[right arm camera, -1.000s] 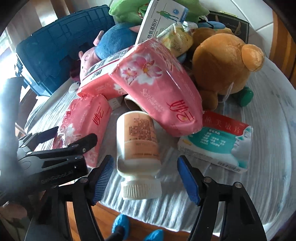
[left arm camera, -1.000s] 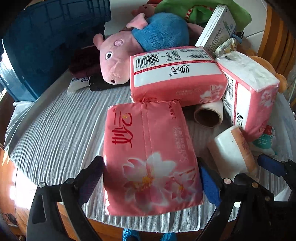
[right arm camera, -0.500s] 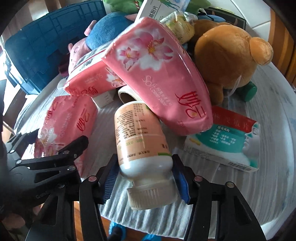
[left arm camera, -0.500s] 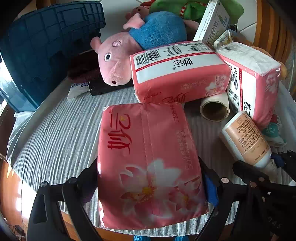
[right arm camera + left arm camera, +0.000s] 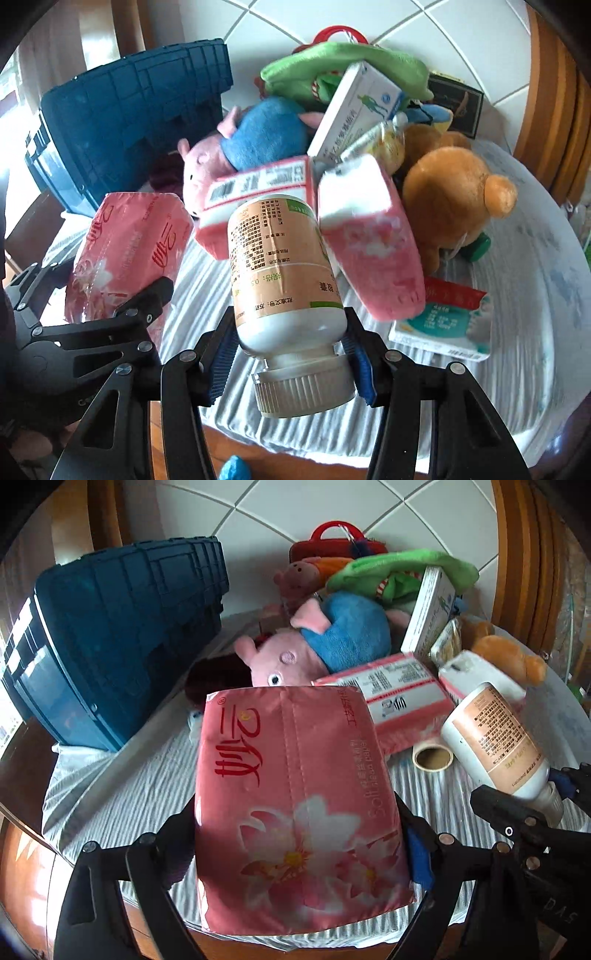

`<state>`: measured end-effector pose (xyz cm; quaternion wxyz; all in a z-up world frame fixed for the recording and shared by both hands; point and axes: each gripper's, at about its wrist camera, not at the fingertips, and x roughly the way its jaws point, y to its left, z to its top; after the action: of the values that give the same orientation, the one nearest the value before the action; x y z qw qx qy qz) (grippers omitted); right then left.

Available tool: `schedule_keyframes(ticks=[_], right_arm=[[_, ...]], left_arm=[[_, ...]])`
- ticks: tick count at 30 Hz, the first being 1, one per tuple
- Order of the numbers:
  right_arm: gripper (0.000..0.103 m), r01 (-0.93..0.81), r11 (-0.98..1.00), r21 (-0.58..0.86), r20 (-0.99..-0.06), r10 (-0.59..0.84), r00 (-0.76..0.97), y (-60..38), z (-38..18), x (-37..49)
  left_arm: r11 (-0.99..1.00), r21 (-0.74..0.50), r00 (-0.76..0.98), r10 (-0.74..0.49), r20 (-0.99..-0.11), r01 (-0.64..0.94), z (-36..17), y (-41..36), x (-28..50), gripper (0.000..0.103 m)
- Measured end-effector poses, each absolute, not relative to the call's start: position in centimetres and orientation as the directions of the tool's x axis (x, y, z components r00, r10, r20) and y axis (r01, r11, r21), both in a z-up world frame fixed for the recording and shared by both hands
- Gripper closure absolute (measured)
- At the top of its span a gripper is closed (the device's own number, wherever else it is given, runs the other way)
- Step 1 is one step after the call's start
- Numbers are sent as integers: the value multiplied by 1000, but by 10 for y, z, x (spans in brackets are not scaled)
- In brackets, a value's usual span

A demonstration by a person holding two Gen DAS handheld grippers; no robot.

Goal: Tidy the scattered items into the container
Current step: 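Carry the tissue pack and pill bottle over the blue crate with both tools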

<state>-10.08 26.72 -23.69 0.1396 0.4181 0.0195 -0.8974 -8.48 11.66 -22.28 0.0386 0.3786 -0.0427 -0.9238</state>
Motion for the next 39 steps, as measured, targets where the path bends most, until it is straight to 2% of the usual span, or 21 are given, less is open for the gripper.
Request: schedule_keyframes(ticks=[4,10,21,30,39], right_arm=[[50,250,-966,61,-724,-215,-655,247,-208,-106],[50,211,-976,59,-718,-188,-670,227,-202,-109],[50,216,-976,39,-675,-185,-714,216,-169,-148],[50,259,-966,16,-577,-220,-786,212,-106,-206],[49,354,-934,-37,-494,-291,-819,153,-30,-247]], left_arm=[[-995,101,-735,-82,-673,18,-201,93,-92,12],[-994,106,-739,-64,-670,-10,-195,68,-103,12],[-996,86,-774,-53,-631,-3,-168,61,-142,12],[-996,86,-831,-78,-551,37,-114,58,-195,12],[-989,91,-875,-145,-461,116,-39,4,-227,12]])
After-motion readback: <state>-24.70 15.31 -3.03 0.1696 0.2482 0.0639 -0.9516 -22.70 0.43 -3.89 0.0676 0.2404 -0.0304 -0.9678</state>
